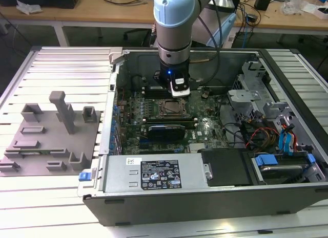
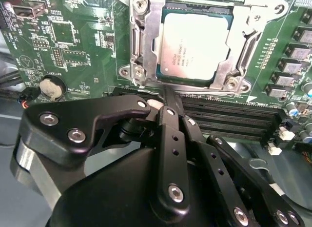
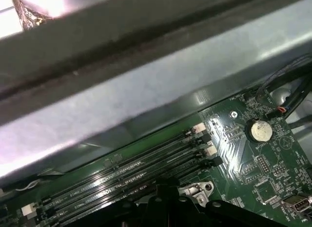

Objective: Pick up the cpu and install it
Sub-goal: 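Install the first cpu locking lever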

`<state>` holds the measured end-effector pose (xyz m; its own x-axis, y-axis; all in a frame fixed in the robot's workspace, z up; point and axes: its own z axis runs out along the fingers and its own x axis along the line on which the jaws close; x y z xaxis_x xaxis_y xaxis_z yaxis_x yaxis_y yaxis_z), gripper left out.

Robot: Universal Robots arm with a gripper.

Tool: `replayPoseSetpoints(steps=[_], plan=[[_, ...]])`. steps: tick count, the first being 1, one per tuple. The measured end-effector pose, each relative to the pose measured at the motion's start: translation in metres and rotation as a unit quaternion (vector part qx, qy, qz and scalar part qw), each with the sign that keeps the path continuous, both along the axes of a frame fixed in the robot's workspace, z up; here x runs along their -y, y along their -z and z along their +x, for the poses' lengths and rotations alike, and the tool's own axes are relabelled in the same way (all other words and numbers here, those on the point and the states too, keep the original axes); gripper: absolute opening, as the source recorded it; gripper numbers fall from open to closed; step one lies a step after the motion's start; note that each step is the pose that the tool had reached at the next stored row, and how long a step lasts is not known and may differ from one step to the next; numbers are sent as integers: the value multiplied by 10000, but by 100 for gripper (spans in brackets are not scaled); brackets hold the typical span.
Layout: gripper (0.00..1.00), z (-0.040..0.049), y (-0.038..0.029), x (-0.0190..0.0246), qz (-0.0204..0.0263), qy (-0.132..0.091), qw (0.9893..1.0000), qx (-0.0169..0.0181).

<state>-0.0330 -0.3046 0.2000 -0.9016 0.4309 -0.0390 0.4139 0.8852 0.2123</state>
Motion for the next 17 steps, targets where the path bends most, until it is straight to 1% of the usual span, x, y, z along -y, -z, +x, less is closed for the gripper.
replayPoseSetpoints(steps=[3, 7, 11, 14, 16, 17], plan=[[11, 12, 8, 10, -10, -10, 10000, 1], [11, 17, 11, 8, -6, -11, 10000, 4], [11, 71, 9, 12, -10, -10, 10000, -2], [11, 73, 10, 12, -10, -10, 10000, -1], [11, 74, -5, 11, -10, -11, 10000, 2], [11, 73, -34, 11, -10, -13, 10000, -1]])
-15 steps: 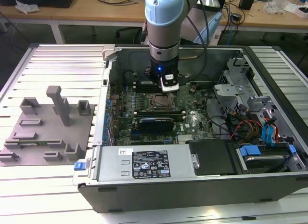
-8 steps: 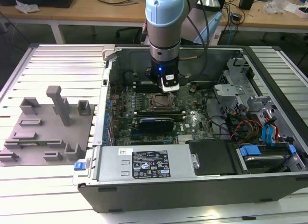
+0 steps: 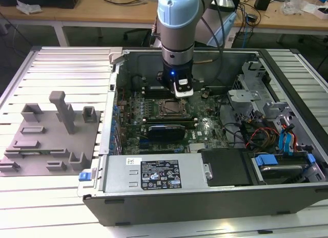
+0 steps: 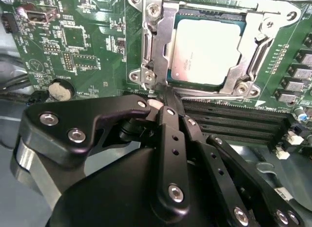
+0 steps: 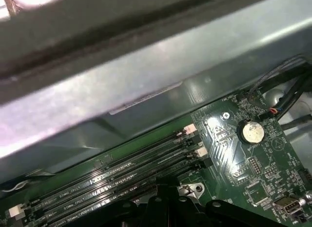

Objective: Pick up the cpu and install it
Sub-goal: 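Install the first cpu locking lever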

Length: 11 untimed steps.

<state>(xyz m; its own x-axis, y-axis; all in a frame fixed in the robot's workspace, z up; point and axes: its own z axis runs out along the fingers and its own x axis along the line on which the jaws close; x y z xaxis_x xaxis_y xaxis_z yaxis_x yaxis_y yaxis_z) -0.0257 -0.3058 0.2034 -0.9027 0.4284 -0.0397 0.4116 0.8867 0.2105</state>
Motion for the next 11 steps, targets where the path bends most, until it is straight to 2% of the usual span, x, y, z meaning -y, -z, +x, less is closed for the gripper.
replayPoseSetpoints(steps=[4, 5, 7, 11], plan=[[11, -3, -104, 0, 0, -9, 10000, 3], [11, -16, -105, -2, 1, -11, 10000, 14], [11, -29, -105, -8, -1, -17, 10000, 51], [11, -60, -91, -31, 0, -49, 9998, 167]])
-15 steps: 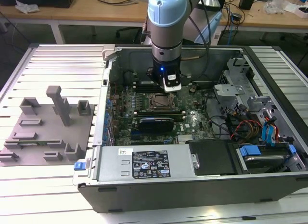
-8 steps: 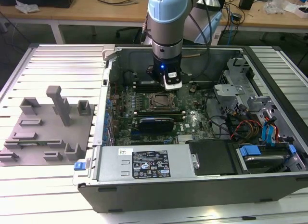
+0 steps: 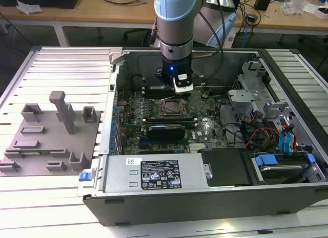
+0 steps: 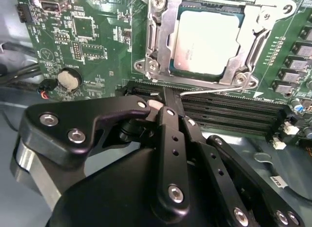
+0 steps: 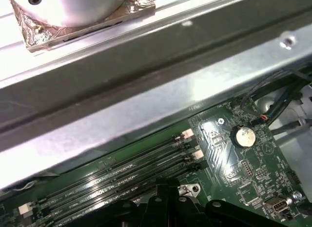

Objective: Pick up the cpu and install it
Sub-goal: 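Install the first cpu locking lever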

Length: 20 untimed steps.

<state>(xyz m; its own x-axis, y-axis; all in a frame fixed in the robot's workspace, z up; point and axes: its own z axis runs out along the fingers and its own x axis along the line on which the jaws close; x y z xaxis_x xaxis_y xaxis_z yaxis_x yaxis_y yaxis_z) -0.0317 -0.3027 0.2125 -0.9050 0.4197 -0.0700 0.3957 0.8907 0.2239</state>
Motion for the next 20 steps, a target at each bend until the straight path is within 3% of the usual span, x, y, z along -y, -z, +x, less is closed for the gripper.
replayPoseSetpoints(steps=[5, 10, 14, 20], plan=[[11, -123, 28, -13, 0, -27, 10000, 54], [11, -173, 60, -19, 0, -69, 9999, 94], [11, -174, 93, -19, -13, -109, 9999, 94], [11, -173, 136, 7, -76, -189, 9997, 94]])
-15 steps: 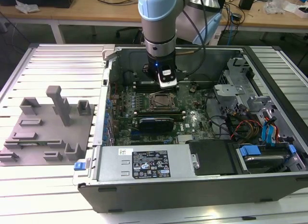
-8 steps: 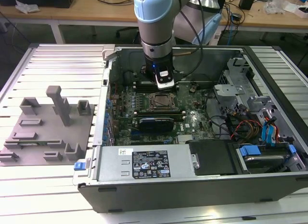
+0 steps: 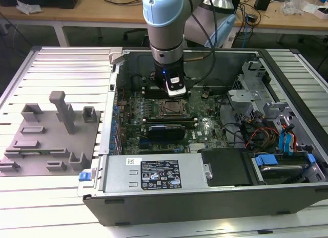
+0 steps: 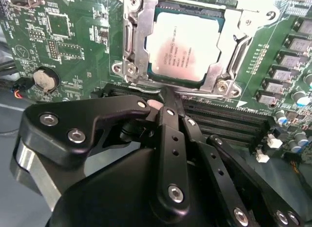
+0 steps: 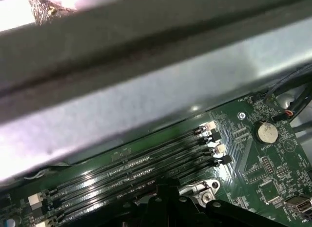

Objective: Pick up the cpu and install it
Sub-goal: 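Install the first cpu locking lever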

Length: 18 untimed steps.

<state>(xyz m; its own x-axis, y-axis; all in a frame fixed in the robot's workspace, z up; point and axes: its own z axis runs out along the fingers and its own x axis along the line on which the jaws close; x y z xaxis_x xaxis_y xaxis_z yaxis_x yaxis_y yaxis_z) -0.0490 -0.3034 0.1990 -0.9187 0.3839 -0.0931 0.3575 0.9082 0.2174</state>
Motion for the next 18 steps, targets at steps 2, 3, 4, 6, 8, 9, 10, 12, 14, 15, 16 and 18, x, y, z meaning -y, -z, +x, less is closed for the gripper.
replayPoseSetpoints(steps=[2, 3, 4, 6, 8, 9, 10, 12, 14, 15, 16, 18], plan=[[11, 3, 6, 13, -12, -23, 10000, 0], [11, 6, 5, 14, -13, -36, 10000, 0], [11, 11, 6, 14, -13, -44, 10000, -1], [11, 49, 9, 14, -14, -63, 10000, 1], [11, 141, 13, 14, -12, -86, 10000, 2], [11, 161, 13, 14, -13, -94, 10000, 2], [11, 173, 14, 14, -10, -105, 9999, 7], [11, 184, 4, 13, 5, -121, 9999, 6], [11, 185, -76, 13, -10, -122, 9999, 6], [11, 184, -100, 13, -24, -122, 9999, 5], [11, 184, -124, 14, -45, -121, 9999, 5], [11, 184, -162, 13, -105, -122, 9999, 5]])
